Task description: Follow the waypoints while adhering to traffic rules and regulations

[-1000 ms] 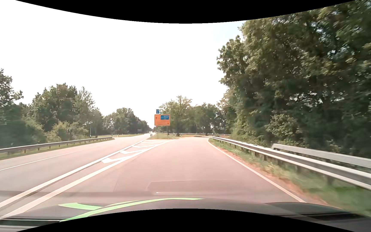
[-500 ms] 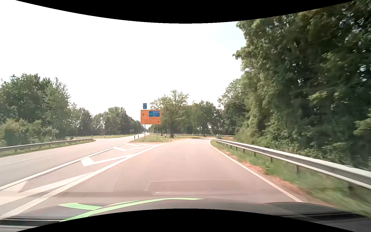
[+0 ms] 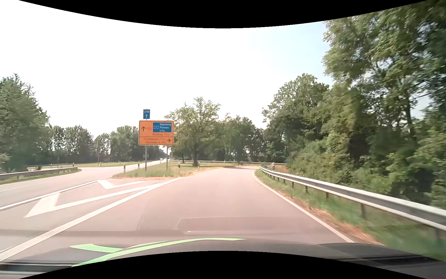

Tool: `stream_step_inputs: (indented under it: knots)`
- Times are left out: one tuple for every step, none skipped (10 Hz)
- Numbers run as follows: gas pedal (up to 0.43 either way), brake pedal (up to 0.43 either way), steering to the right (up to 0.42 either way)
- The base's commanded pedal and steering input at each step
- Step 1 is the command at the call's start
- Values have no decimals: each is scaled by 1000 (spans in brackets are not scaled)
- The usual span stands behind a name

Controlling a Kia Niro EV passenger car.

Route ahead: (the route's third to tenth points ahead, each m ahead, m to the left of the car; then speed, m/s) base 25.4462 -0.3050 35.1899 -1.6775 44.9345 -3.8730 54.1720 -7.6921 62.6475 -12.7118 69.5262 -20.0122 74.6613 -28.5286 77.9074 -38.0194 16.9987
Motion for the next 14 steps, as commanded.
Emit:
stream_step_inputs:
  knots:
    - [0,30,21]
    - [0,49,21]
    - [0,67,21]
    - [0,73,22]
    - [0,85,23]
    - [0,91,23]
    - [0,104,23]
    - [0,104,23]
    - [0,116,24]
    - [0,140,25]
    - [0,171,27]
    - [0,189,31]
    - [0,195,35]
    - [0,201,38]
